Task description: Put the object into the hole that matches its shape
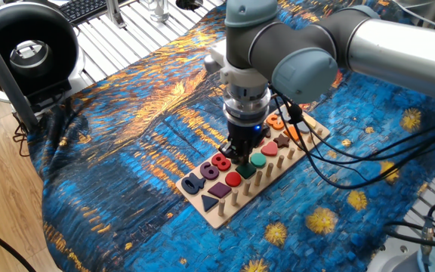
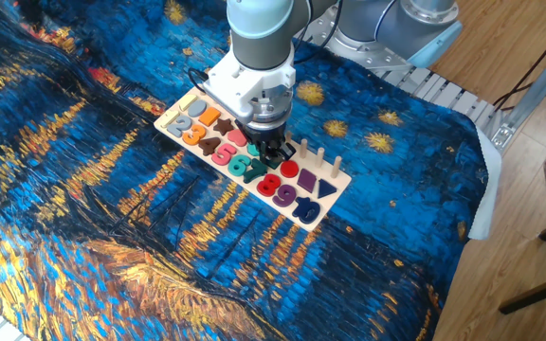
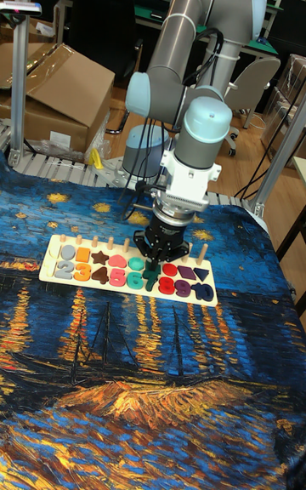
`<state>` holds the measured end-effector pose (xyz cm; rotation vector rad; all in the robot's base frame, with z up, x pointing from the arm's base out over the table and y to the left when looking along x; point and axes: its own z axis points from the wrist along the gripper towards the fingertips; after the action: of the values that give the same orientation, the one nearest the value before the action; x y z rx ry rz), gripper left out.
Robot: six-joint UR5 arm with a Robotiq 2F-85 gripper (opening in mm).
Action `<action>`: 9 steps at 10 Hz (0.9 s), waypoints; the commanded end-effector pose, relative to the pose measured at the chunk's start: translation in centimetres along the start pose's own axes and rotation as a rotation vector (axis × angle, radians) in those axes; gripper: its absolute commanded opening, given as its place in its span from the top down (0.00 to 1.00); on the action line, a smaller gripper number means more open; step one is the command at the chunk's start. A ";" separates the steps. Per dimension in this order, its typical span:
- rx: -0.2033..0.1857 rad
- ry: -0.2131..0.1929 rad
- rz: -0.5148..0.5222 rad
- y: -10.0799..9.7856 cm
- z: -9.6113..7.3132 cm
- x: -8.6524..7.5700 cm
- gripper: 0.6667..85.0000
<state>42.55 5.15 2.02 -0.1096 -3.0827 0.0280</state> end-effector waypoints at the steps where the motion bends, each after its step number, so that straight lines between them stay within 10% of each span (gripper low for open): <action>1: -0.011 -0.003 0.005 0.3 -0.1 -0.3 0.99; 9: -0.012 0.011 0.002 0.2 -0.4 -0.5 0.99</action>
<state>42.93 5.09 2.22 -0.1050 -3.0749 0.0273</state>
